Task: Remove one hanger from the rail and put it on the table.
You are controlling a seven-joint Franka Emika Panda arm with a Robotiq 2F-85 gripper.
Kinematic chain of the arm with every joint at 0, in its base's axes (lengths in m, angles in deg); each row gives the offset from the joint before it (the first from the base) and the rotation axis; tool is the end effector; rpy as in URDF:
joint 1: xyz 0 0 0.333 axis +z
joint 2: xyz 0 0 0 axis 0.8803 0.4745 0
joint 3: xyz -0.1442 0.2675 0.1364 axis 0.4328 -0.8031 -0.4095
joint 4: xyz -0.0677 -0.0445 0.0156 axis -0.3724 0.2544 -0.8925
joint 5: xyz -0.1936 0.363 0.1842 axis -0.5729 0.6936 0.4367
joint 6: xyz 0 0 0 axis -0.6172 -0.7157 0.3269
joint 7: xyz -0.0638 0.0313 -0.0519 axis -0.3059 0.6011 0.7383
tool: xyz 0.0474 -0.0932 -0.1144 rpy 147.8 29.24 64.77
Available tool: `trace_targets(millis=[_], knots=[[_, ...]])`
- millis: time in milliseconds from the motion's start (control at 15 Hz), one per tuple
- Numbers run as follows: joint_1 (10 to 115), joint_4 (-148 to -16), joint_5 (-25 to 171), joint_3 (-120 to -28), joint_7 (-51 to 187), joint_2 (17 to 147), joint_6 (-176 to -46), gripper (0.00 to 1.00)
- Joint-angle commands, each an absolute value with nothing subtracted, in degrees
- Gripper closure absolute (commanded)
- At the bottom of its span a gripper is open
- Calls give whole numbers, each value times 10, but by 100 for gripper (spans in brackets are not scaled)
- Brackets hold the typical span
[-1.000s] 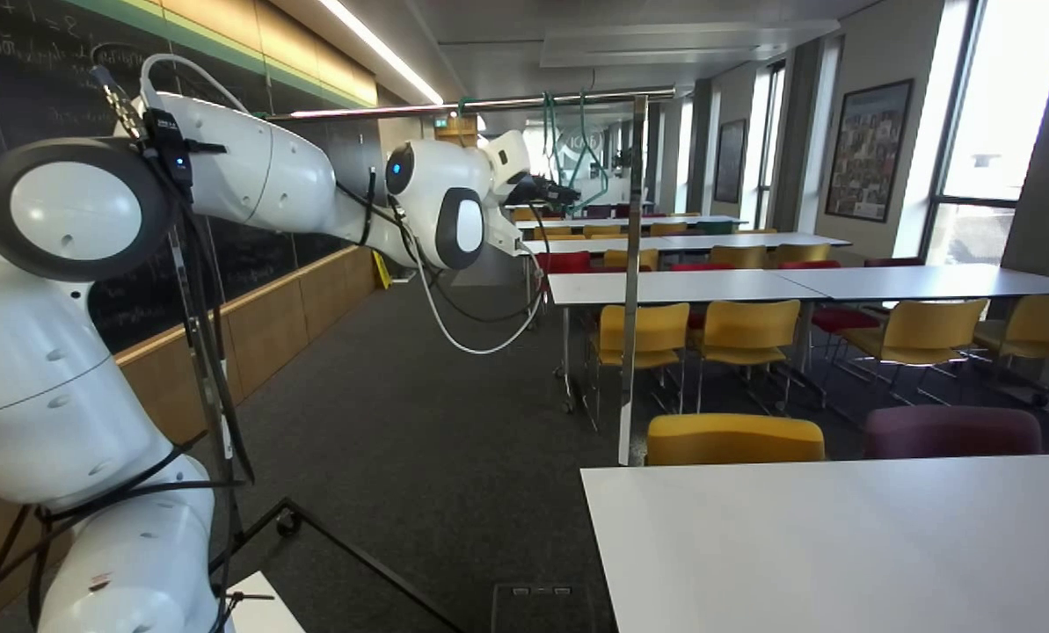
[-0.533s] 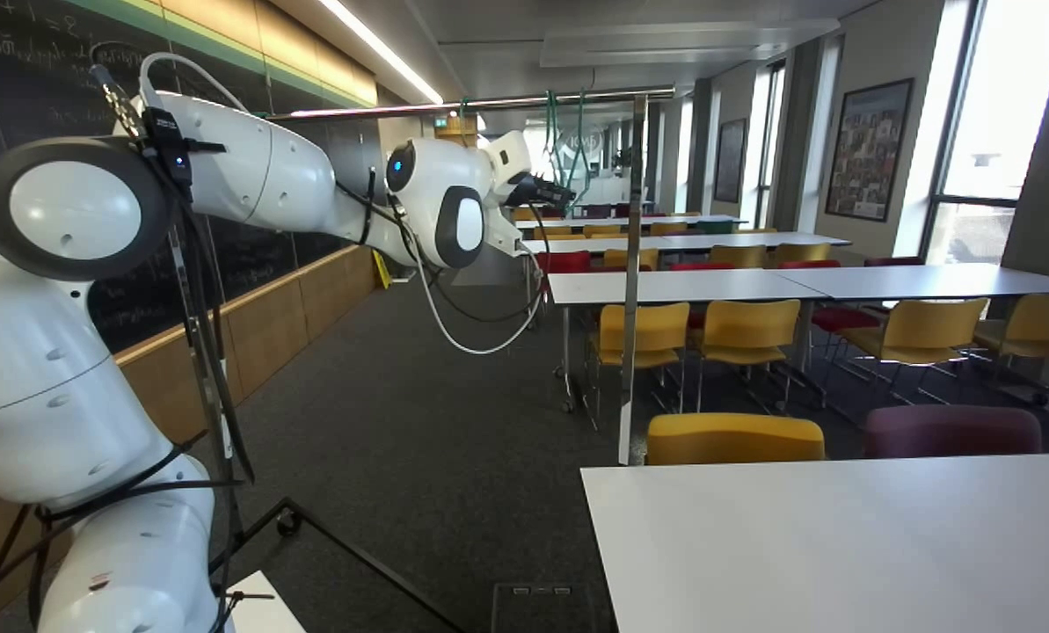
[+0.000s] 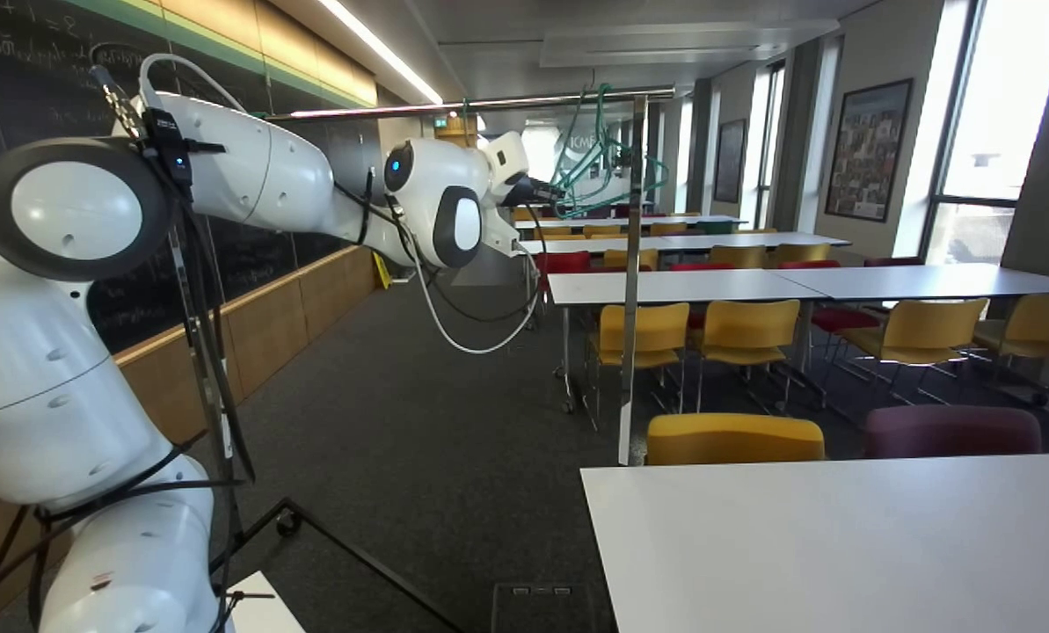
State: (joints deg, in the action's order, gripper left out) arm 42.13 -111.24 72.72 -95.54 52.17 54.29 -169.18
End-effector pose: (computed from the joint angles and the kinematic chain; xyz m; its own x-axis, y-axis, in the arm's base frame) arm 0.6269 0.0005 0.6632 0.1187 -0.2457 0.9621 -0.0675 -0.9687 -0.2390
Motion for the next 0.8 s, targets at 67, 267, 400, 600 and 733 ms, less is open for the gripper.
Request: trace_targets(millis=[67, 267, 400, 600, 733], knots=[[437, -1113, 719, -953, 526, 526, -1682, 98], [449, -1112, 716, -951, 528, 526, -1680, 98], [459, -1109, 712, -953, 530, 528, -1678, 98], [476, -1104, 700, -958, 534, 530, -1674, 98], [491, -1103, 692, -959, 535, 532, -1672, 98]])
